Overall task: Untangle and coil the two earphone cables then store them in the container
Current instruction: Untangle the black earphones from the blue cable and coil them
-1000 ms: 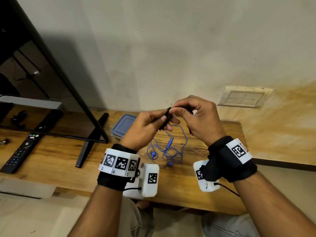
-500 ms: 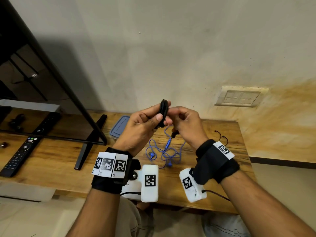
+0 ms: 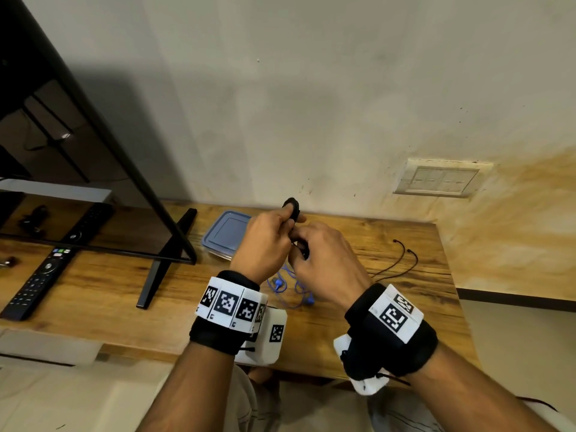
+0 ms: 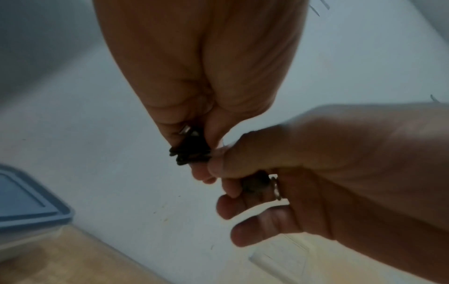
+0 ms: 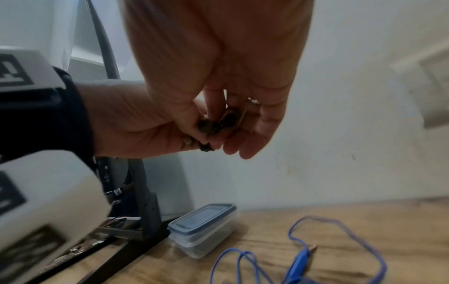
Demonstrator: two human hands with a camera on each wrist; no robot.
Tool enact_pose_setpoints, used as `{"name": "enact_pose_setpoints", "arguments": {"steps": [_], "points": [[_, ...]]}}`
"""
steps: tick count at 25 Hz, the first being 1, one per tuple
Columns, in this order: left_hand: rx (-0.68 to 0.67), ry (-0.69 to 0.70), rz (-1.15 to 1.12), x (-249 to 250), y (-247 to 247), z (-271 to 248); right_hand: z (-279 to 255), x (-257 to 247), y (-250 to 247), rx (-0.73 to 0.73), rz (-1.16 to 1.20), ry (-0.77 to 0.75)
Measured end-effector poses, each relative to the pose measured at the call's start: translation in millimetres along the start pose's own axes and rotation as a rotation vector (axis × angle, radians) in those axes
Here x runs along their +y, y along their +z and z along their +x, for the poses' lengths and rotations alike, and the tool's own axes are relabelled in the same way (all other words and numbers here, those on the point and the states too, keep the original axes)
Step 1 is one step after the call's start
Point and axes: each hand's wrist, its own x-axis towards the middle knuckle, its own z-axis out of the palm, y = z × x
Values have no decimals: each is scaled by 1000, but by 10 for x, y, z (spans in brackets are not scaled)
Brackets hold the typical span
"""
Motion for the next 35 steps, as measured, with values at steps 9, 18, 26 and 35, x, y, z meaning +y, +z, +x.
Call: {"name": "enact_pose_setpoints", "arguments": {"steps": [9,18,26,35], "points": [[-171,23,-212,25,3,-16,38,224,-216,106,109,-70],[-167,-40,-445,120,7,-16,25,210,-280,241,195,-146],[-81,-123,-716,119,18,27,3,103,-378,221,591,5],[-278,-344,-1037,254,-40,-36,48,236,-526,273,483,-91]]}}
